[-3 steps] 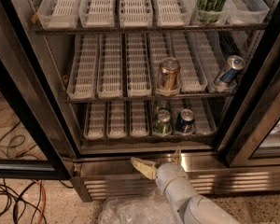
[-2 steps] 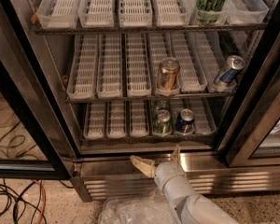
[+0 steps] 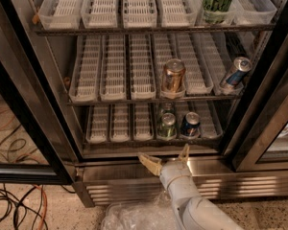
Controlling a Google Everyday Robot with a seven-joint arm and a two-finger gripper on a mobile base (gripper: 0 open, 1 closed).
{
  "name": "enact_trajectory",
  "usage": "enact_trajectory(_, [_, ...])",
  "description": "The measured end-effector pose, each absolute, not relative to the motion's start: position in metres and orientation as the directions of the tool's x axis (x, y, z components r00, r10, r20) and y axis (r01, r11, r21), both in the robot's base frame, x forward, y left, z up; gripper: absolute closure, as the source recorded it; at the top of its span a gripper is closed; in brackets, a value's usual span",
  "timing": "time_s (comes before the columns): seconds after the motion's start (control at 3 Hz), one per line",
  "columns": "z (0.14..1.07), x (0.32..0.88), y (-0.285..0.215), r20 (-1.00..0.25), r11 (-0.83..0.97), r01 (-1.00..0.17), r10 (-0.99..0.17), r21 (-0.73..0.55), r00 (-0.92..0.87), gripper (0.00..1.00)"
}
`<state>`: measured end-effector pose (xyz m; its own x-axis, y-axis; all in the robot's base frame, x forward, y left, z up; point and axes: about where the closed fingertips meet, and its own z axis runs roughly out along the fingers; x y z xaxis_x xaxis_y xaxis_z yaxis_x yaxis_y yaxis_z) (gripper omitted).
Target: Pick green can from bottom shelf of fridge
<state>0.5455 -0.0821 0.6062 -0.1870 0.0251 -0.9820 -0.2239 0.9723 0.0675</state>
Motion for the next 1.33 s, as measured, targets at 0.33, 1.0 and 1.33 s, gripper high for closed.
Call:
enact_trajectory(0.33, [0.612, 0.552, -0.093, -0.988, 0.981, -0.185, 0.025, 0.053, -0.154, 0.00])
enact_trajectory(1.0, [0.594, 0.585, -0.067, -0.986, 0.976, -0.212, 0.006, 0.042, -0.166, 0.00])
enact_trajectory(1.33, [0.594, 0.585, -0.067, -0.986, 0.976, -0.212, 0.006, 0.042, -0.166, 0.00])
